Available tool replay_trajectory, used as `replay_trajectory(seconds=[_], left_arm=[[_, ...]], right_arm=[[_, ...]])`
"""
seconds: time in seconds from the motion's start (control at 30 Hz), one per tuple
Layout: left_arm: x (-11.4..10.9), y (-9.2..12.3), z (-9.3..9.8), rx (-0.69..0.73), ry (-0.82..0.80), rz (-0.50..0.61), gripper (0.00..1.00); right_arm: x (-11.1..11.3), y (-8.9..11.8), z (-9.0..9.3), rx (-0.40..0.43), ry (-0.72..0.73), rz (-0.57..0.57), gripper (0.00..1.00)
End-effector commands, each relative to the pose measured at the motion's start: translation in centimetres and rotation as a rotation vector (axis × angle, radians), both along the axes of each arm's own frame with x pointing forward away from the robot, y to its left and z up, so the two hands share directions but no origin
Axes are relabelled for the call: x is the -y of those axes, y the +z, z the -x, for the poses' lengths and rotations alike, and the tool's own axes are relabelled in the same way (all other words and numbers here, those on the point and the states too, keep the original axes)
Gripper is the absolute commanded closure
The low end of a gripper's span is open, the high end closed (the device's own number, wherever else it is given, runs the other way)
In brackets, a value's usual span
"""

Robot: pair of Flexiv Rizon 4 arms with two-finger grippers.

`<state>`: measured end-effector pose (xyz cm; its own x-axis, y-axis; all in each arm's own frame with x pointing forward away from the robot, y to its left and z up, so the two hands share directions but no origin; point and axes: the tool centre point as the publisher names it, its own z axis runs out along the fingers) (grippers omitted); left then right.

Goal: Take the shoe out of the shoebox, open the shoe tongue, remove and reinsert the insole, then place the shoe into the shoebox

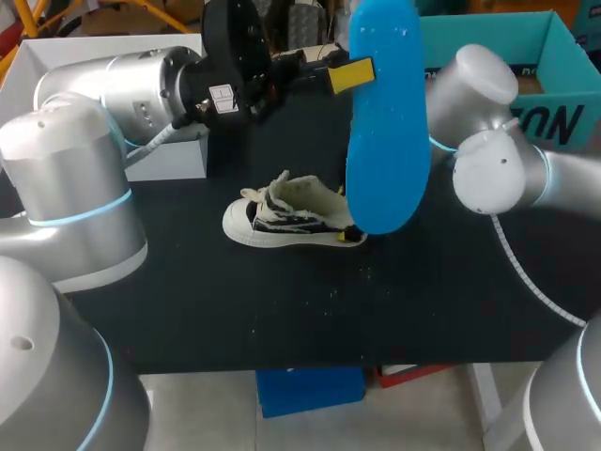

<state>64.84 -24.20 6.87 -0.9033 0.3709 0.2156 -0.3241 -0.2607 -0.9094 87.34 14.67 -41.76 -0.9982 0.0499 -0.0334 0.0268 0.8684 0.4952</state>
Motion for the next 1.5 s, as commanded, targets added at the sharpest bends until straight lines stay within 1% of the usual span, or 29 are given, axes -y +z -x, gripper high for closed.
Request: replay_trajectory(seconds=[0.03, 0.3, 0.57, 0.8, 1.37, 1.5], left_arm=[[0.2, -0.1, 0.0, 0.001, 0.002, 0.001, 1.00], [0.2, -0.1, 0.0, 0.001, 0.002, 0.001, 1.00], [0.2, -0.1, 0.0, 0.001, 0.002, 0.001, 1.00], [0.2, -0.1, 0.0, 0.001, 0.002, 0.001, 1.00], [0.2, -0.1, 0.0, 0.001, 0.002, 0.001, 1.00], [0.2, -0.1, 0.0, 0.001, 0.002, 0.001, 1.00]], right_arm=[[0.2, -0.4, 0.0, 0.009, 0.005, -0.154, 0.00], [0.9, -0.8, -0.1, 0.003, -0.011, -0.193, 0.00], [1.3, -2.2, 0.3, -0.017, -0.040, -0.245, 0.00], [1.5, -3.0, 0.4, -0.015, -0.052, -0.295, 0.00], [1.4, -3.4, 0.0, -0.016, 0.001, -0.383, 0.00], [2.1, -2.5, -0.2, -0.021, 0.003, -0.356, 0.00]])
